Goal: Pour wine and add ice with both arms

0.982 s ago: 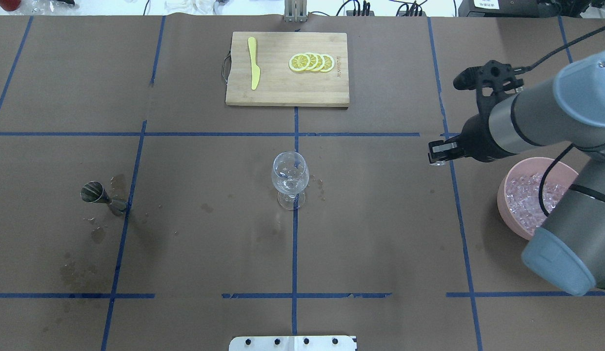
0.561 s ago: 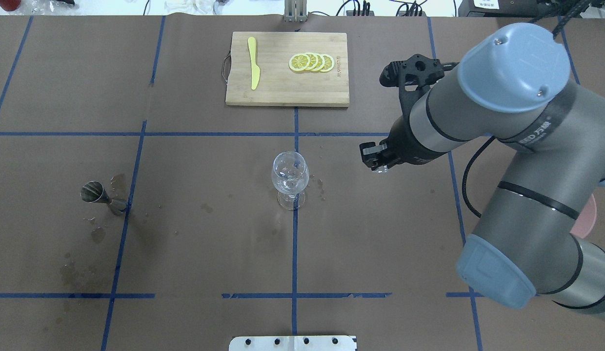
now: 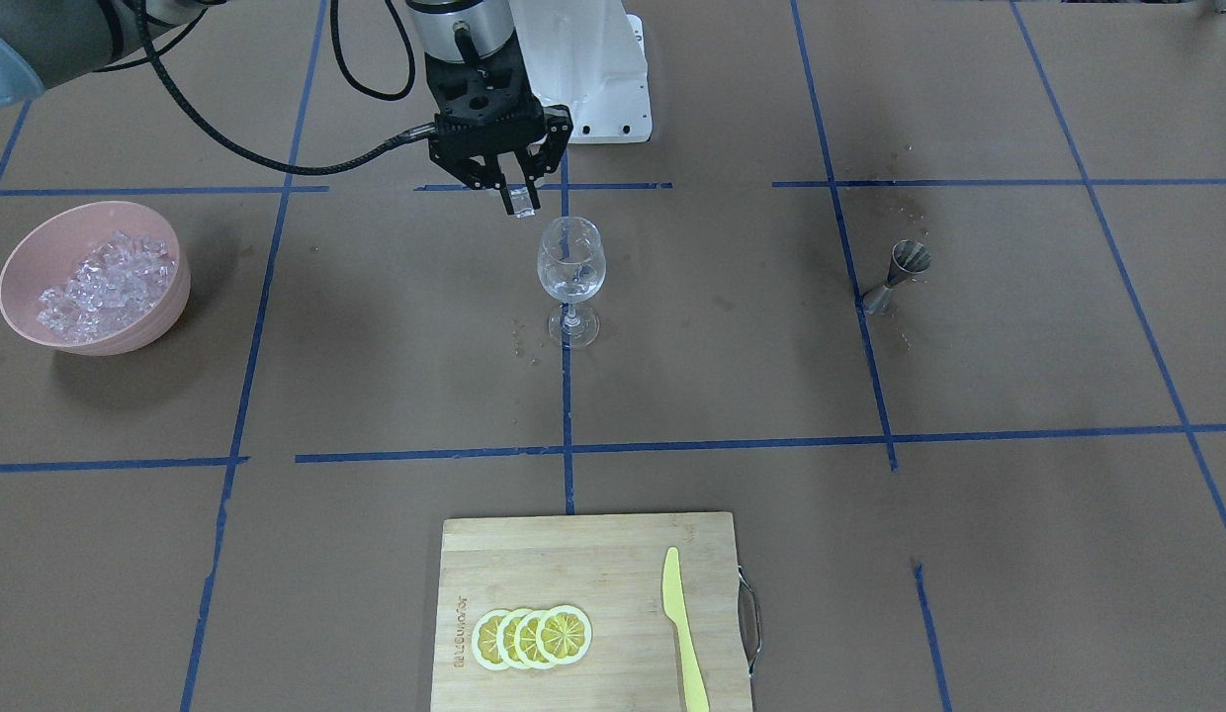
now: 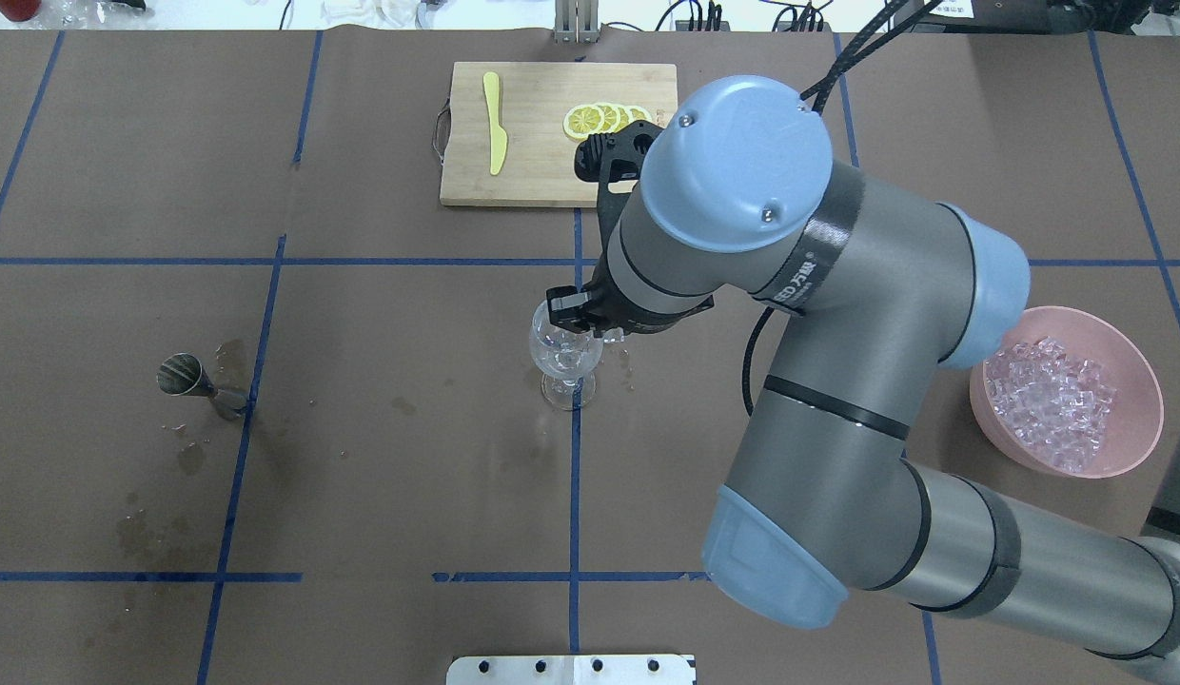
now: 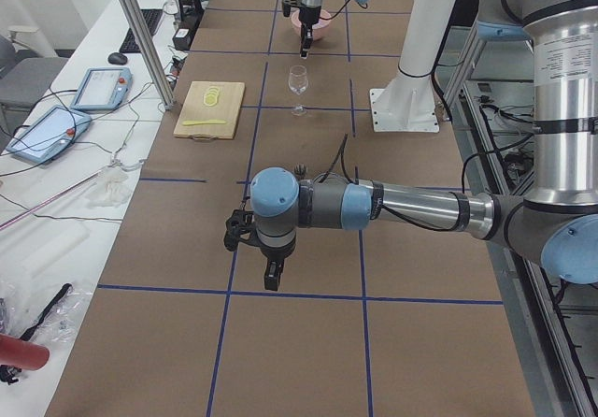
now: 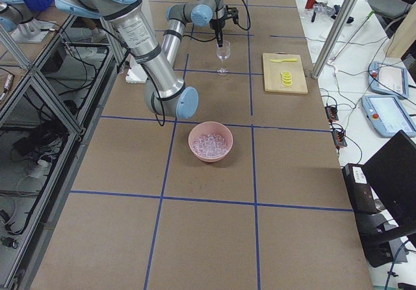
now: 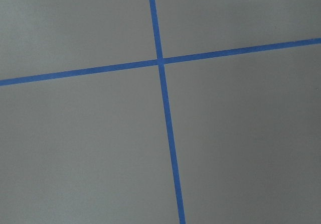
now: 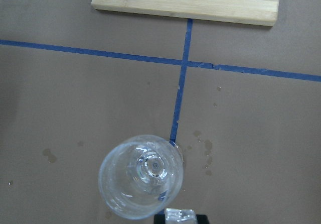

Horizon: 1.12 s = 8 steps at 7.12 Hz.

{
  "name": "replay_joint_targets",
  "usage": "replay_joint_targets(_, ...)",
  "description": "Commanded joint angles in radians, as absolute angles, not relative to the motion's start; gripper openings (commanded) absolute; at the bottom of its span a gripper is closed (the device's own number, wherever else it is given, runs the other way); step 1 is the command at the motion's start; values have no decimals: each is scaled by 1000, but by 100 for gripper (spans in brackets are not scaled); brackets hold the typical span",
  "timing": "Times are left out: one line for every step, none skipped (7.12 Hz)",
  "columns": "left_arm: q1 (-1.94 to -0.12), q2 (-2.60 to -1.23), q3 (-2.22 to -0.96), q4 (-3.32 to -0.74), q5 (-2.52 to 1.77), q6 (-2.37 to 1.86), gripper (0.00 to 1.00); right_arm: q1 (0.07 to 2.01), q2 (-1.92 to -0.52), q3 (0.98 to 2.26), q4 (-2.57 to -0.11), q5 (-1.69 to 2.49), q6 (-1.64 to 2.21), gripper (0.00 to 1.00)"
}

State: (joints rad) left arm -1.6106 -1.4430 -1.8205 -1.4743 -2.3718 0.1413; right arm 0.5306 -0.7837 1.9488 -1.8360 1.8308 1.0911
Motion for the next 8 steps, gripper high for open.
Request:
replay_joint_targets(-1611, -1437, -1819, -1476, -2372, 141, 100, 494, -756, 1925, -1836, 1767, 1097, 0)
replay_joint_targets(-1611, -1434, -1819, -1476, -2372, 141, 100, 492, -743, 1910, -1836, 1763, 1097, 0)
replay_joint_targets(-1611, -1434, -1821, -1474, -2372, 141, 100, 485, -736, 1898, -1835, 1738, 1097, 0)
replay_joint_targets(-1612, -1434, -1821, -1476, -2372, 141, 100, 482, -733, 1896, -1833, 1729, 1097, 0)
replay_joint_targets(-1612, -1434, -1821, -1476, -2370, 143, 100, 477, -724, 1891, -1833, 1729, 1095, 0)
replay_joint_targets(-1611, -1434, -1821, -1474, -2370, 141, 100, 477, -721, 1884, -1830, 1729, 1095, 0)
replay_joint_targets(-1612, -1433, -1819, -1476, -2370, 141, 100, 477, -719, 1884, -1830, 1727, 1095, 28)
replay_joint_targets(-1611, -1433, -1819, -1474, -2370, 143, 100, 474, -719, 1882, -1830, 1720, 1095, 86)
